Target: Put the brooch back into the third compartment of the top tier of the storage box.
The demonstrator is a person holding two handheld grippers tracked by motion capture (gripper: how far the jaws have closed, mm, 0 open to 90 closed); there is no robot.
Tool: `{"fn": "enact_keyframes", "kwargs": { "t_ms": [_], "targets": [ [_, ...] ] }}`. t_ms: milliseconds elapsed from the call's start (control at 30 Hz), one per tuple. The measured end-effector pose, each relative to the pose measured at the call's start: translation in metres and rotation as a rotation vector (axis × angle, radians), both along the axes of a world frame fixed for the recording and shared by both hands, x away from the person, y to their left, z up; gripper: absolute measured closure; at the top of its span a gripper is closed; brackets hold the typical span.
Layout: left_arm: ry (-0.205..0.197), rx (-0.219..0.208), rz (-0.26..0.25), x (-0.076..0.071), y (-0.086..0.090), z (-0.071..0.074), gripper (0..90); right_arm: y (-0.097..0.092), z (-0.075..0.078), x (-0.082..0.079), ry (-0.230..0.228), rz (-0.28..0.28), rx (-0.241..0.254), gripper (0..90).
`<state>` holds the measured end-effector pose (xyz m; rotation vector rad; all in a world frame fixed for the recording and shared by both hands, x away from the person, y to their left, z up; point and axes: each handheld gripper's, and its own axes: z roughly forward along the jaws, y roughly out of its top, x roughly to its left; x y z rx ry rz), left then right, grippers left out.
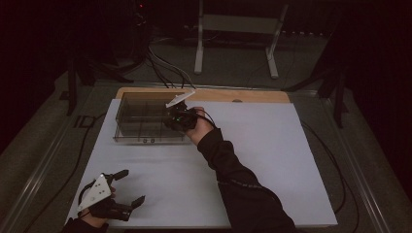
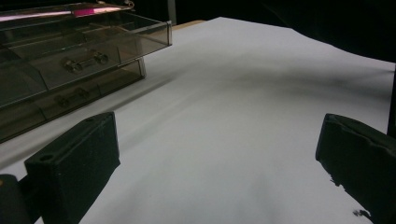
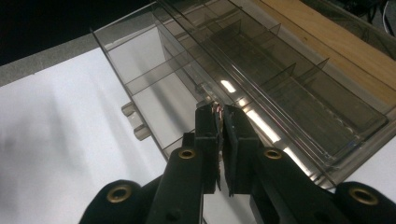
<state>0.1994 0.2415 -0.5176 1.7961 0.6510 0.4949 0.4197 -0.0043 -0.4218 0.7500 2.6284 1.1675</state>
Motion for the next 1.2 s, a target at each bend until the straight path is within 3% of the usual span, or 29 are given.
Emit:
{"fn": "enact_keyframes", "kwargs": {
  "t_ms": [267, 567, 633, 800, 1000, 1200],
  "targets": [
    [0.001, -0.001, -0.002, 0.000, 0.000, 0.000, 0.6, 0.001, -0.009, 0.007, 0.023, -0.019, -0.005, 84.5],
    [0.005, -0.002, 0.002, 0.001, 0.000, -0.001, 0.6, 0.001, -0.012, 0.010, 0.020, -0.026, -0.002, 84.0],
    [0.003, 0.000, 0.000, 0.001, 0.000, -0.001, 0.6, 0.001, -0.012, 0.010, 0.011, -0.037, 0.014, 74.6],
    [0.003, -0.001, 0.001, 0.000, 0.000, -0.001, 0.6, -0.001, -0.010, 0.010, -0.007, -0.051, 0.032, 65.2],
    [0.003, -0.002, 0.001, 0.000, 0.000, -0.001, 0.6, -0.004, -0.005, 0.005, -0.016, -0.041, 0.070, 42.3],
    [-0.002, -0.003, 0.005, 0.000, 0.001, 0.000, 0.6, -0.006, 0.000, 0.000, -0.023, -0.040, 0.084, 29.6]
  ]
}}
